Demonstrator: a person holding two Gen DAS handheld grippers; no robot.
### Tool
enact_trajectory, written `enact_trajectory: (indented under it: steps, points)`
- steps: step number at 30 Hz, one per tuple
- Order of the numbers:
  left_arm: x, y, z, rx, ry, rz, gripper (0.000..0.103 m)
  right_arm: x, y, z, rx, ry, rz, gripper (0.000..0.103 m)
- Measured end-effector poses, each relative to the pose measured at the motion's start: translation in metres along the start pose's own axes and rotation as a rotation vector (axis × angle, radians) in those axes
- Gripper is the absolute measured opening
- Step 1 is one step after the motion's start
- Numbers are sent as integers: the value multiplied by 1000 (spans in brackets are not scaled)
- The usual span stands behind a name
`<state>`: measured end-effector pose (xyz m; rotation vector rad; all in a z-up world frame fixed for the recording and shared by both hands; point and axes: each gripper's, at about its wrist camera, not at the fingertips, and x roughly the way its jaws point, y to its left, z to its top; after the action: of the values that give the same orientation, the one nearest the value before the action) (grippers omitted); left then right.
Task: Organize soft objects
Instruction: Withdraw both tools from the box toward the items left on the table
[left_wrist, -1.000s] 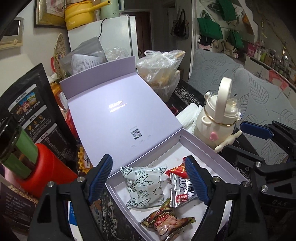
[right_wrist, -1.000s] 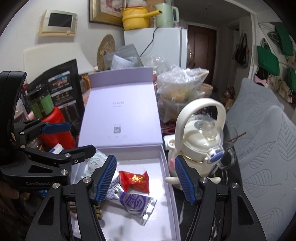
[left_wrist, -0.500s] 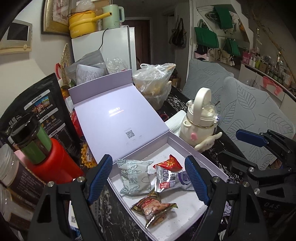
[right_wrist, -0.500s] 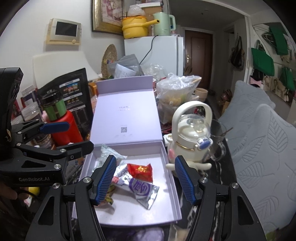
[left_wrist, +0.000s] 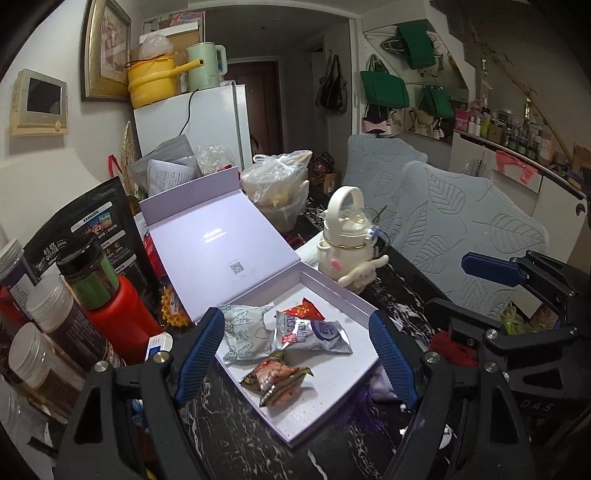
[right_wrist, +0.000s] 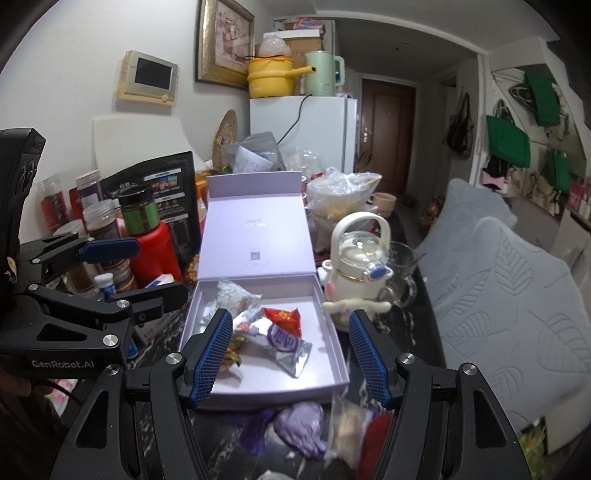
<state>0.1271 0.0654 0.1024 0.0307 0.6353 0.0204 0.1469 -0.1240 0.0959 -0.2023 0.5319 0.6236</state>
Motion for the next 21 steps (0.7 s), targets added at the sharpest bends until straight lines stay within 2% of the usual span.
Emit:
enact_trajectory:
  steps: [7,10,21]
  points:
    - [-26,-11,-18,7,-17,-32,81,-30,7,-21,18,0,-29,66]
    - [-32,-15,-28,9,-26,-76,81,-38,9,-35,30,18,-38,66]
    - [-27,-26,-66,-28,38,-123,81,-47,2,-85,112,81,-63,67]
